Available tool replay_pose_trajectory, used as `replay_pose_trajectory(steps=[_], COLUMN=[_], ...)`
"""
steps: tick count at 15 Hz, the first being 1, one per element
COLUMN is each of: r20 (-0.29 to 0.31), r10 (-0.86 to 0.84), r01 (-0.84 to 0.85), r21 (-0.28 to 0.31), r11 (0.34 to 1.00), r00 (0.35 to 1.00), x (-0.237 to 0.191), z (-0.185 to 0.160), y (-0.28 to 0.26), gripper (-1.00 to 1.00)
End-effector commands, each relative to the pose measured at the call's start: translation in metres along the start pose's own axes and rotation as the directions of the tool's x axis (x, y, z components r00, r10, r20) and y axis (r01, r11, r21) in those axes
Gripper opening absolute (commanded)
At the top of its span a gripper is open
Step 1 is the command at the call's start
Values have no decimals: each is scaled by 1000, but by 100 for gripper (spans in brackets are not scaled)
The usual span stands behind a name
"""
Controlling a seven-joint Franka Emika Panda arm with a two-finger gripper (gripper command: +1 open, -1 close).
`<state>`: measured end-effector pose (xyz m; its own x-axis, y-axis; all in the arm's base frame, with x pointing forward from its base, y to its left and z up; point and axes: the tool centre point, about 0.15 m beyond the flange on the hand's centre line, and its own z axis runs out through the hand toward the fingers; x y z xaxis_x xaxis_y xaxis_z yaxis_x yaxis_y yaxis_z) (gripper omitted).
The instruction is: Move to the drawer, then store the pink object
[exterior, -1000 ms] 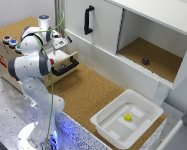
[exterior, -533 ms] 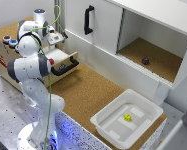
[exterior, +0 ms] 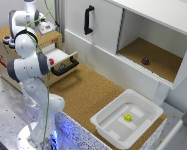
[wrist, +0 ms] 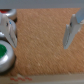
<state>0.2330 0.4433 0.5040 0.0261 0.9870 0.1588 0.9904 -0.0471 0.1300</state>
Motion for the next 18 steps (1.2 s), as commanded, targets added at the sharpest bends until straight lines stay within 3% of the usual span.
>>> replay_pose_trajectory(steps=[1, 7, 14, 15, 18], r20=[262, 267, 258, 246, 223], r10=[23, 143, 199, 206, 194], r01=[-36, -176, -212, -212, -192], r21=[46, 101, 24, -4, -32], r11=[998, 979, 977, 977, 981], r00=[965, 953, 945, 947, 955], x=[85, 131, 159, 163, 171], z=[-28, -40, -26, -25, -17], y=[-16, -78, -96, -94, -86], gripper=[100, 100, 100, -100, -100])
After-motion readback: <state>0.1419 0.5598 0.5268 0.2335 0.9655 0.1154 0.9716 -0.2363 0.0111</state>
